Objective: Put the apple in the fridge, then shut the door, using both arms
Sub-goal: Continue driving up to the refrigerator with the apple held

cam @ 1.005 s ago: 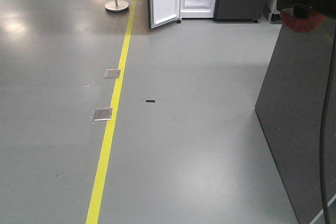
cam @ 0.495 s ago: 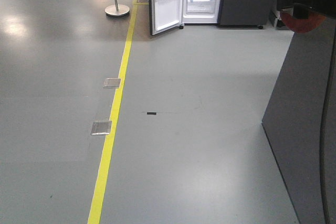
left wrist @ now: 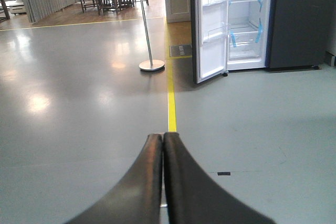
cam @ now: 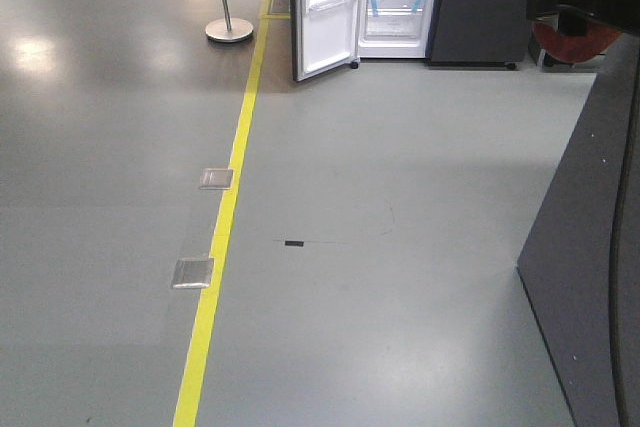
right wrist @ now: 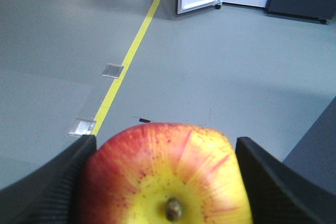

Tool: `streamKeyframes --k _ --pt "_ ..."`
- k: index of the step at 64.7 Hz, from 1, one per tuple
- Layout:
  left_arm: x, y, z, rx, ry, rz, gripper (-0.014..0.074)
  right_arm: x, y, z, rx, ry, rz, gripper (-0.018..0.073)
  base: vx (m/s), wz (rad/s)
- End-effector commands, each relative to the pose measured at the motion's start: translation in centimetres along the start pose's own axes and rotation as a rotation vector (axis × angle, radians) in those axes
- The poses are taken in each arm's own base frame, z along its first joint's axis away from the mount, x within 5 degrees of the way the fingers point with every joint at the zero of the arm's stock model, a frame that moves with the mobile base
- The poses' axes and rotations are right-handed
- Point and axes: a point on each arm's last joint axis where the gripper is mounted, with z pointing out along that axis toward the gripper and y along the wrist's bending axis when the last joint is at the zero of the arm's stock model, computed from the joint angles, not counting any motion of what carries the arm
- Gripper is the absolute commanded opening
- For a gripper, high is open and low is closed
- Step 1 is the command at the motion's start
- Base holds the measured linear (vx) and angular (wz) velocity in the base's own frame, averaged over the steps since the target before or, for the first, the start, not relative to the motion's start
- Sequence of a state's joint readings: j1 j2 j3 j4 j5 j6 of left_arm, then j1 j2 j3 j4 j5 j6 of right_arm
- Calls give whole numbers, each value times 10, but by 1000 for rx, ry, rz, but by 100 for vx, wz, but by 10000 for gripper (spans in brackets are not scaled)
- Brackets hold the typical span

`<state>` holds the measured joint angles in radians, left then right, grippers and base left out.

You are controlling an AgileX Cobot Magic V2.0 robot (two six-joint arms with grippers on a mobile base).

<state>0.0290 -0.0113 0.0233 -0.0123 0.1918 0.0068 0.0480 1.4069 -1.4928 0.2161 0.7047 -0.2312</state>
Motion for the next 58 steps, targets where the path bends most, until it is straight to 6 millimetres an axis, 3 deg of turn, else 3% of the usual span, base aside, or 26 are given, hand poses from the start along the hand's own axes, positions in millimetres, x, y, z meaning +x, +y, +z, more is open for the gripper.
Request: streamKeyframes --k 1,58 --pt "-12 -1 -3 10 -100 -10 -6 -19 1 -20 17 -140 -7 171 28 1" --pt "-12 -1 -3 10 -100 -10 -6 -19 1 -20 17 -140 -7 171 28 -2"
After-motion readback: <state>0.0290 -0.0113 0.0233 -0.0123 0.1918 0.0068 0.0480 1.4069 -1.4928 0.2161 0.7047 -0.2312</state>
